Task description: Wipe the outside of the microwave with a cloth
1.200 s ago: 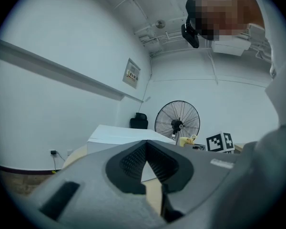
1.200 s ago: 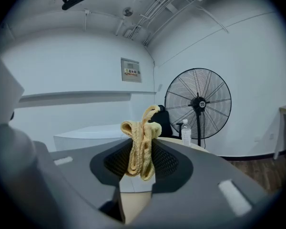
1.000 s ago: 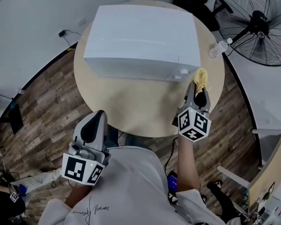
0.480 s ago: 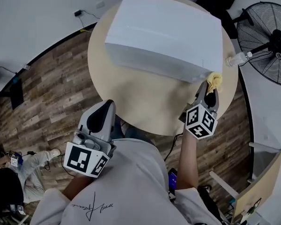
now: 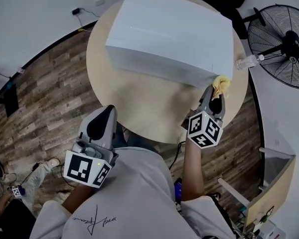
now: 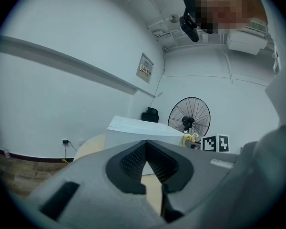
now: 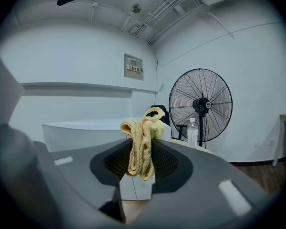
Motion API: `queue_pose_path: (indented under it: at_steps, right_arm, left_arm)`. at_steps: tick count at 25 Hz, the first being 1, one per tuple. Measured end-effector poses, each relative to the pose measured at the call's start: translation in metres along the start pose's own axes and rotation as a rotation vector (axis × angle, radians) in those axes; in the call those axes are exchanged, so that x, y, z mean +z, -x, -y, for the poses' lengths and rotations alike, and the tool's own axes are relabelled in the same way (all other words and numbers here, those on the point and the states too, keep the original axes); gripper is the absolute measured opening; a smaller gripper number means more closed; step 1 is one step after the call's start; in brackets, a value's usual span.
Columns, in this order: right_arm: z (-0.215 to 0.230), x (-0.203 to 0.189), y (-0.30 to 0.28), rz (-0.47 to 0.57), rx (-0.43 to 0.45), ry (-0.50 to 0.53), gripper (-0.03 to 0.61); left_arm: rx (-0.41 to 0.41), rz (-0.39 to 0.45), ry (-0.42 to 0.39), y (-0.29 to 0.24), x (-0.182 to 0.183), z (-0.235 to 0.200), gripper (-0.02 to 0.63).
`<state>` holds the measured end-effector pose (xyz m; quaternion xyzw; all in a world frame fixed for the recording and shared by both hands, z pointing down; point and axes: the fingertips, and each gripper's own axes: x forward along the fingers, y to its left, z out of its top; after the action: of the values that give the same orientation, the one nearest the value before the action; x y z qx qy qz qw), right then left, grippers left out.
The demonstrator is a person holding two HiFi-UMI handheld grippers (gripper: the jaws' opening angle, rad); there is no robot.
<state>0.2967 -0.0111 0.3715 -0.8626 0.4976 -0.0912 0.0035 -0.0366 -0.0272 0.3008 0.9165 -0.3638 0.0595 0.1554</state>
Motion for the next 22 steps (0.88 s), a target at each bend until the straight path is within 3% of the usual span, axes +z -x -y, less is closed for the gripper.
queue_pose_path:
  at_steps: [8, 22]
  right_arm:
    - [-0.028, -0.007, 0.001, 0.029, 0.029, 0.015, 0.124]
    - [-0.065, -0.017, 0.0, 0.025, 0.085, -0.044, 0.124]
  left_arm:
    - [0.0, 0.01, 0.009, -0.001, 0.003, -0.002, -0.008]
    - [0.025, 0.005, 0.006, 0.001, 0.002, -0.008, -0.008]
